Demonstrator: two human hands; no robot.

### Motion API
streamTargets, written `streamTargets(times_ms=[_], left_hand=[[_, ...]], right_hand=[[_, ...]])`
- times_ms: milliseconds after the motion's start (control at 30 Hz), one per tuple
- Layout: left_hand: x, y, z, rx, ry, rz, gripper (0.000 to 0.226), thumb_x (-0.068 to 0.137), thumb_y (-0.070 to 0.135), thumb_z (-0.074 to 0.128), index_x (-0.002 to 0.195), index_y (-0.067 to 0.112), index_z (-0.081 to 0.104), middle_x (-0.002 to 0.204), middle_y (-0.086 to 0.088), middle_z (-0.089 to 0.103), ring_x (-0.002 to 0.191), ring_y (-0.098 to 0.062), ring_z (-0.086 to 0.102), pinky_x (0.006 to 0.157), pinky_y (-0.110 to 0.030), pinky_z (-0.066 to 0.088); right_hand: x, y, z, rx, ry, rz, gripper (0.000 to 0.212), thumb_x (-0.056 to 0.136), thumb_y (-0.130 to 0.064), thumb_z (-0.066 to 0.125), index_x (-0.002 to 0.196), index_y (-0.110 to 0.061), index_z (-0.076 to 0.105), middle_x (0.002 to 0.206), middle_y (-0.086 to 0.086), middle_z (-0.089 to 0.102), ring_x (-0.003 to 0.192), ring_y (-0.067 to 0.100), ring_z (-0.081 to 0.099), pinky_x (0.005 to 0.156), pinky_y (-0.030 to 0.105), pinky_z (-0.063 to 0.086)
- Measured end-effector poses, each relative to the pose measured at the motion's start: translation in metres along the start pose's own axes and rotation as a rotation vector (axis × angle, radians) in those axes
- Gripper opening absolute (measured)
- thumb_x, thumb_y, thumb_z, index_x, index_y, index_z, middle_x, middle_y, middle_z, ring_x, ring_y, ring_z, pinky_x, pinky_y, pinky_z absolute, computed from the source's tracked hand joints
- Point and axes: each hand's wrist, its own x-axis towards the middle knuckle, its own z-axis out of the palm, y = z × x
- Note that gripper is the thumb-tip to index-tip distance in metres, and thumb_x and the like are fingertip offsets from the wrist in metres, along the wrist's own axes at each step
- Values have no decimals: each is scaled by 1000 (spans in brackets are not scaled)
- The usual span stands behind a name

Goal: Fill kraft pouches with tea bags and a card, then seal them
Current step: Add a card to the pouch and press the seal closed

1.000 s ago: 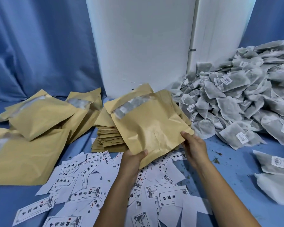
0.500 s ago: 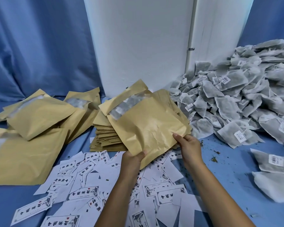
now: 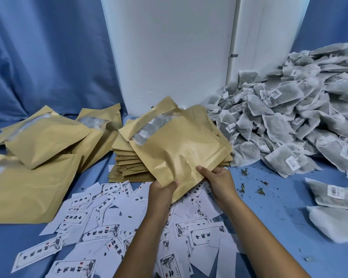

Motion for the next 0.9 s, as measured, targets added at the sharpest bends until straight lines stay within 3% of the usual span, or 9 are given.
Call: streamTargets(times_ms=[67,133,200,267,367,433,500,567,900], left_hand=[[-1,0,0,-6,-11,-3,17,85,6,66,101,14,67,92,-5,74,87,-27,70,82,-41,55],[0,0,0,1,-10,4,16,85,6,66,98,16,67,92,-5,74,88,-27,70,83,-41,54],[1,0,-1,3,-8,6,15,86,7,66,97,16,67,92,-6,74,87,-29,69,83,-45,54],[1,-1,-1,-9,-9,3,14,85,7,66,97,16,67,91,-8,74,85,-32,69,81,-47,53],[1,-3,-1,-32,-23,-13,16,85,7,68,99,14,67,94,-12,73,86,-35,67,80,-46,51],[1,-2,-1,-36,-28,-9,17,85,7,67,101,13,67,95,-15,72,87,-37,66,79,-48,51],[2,-2,-1,-34,-32,3,17,85,7,67,100,14,68,94,-10,73,88,-34,67,81,-47,52],[1,-3,-1,-15,-39,15,16,85,9,68,98,17,68,92,-2,75,88,-25,70,83,-41,53],[1,8,-23,196,-220,-4,23,78,14,76,100,17,69,91,4,75,85,-14,71,78,-28,53]], right_hand=[[-3,0,2,-9,1,-17,22,77,-14,76,73,4,67,87,24,71,81,36,69,88,52,52],[-5,0,3,-26,17,-26,26,77,-17,77,74,4,62,92,36,64,75,32,64,87,55,49],[-5,1,2,-44,-13,-24,24,77,-18,77,77,1,63,90,40,60,70,27,59,79,50,53],[-5,3,4,-64,-68,-2,23,78,-16,76,61,-5,66,69,22,69,59,20,64,62,27,53],[-4,5,3,-88,-82,-25,24,80,-14,74,57,-12,69,58,-1,69,50,10,63,50,17,47],[-3,5,3,-81,-70,-34,15,79,-15,75,70,-3,71,70,6,73,62,17,68,61,23,52],[-4,5,4,-79,-102,-13,27,78,-15,76,88,9,68,89,15,73,77,25,70,76,31,54],[-7,4,5,-60,-167,18,25,78,-11,75,97,4,68,97,13,73,86,25,71,83,33,55],[-8,6,6,-4,-136,8,15,76,-8,75,90,-4,70,93,9,74,89,23,71,82,31,55]])
